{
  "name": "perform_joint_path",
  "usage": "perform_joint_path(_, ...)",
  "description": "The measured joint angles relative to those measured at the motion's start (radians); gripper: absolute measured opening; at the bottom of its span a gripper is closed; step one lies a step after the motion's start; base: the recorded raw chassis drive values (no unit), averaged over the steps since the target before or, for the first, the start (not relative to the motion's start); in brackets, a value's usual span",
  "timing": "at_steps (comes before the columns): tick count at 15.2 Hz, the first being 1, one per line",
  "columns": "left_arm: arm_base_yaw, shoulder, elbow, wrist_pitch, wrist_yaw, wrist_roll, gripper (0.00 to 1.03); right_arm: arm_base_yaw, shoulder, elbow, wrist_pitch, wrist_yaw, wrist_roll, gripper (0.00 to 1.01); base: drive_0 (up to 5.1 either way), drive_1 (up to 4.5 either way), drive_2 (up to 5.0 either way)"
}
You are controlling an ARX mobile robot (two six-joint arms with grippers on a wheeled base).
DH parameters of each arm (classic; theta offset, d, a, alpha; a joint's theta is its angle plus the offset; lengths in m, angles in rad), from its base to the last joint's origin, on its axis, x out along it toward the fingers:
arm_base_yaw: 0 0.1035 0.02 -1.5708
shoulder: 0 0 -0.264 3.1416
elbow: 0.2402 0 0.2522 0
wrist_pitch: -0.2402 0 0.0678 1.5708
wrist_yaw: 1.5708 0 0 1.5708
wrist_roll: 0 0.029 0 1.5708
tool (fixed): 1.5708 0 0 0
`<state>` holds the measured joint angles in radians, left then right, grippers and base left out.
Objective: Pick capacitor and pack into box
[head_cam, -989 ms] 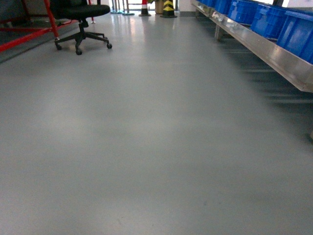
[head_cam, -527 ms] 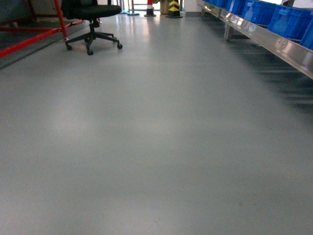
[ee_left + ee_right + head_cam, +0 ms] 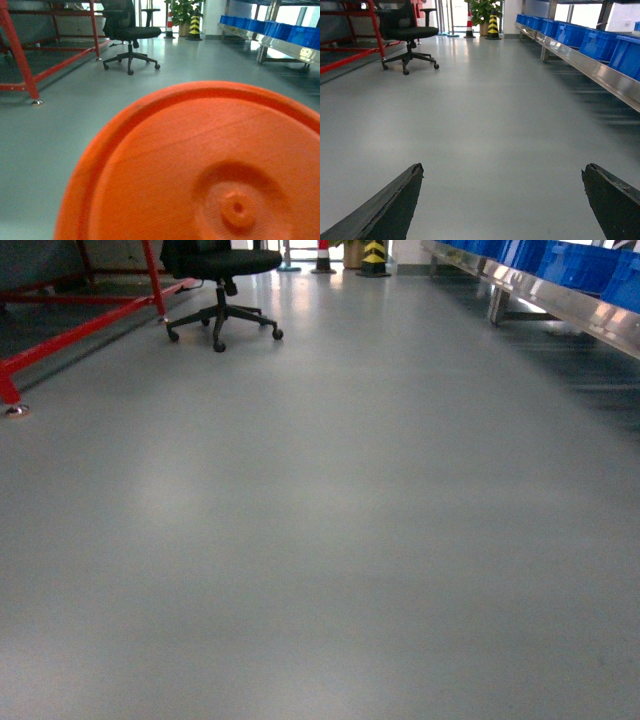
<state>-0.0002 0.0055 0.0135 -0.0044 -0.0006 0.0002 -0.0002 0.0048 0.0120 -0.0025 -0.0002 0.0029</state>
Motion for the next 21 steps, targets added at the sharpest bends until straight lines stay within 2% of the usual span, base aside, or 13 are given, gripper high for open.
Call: perform_joint_path(21, 0.000, 0.000, 0.000, -0.003, 0.000, 0.000, 0.44, 0.000, 0.000, 0.000, -0.003, 0.000, 0.000, 0.98, -5.0, 2.44, 2.4)
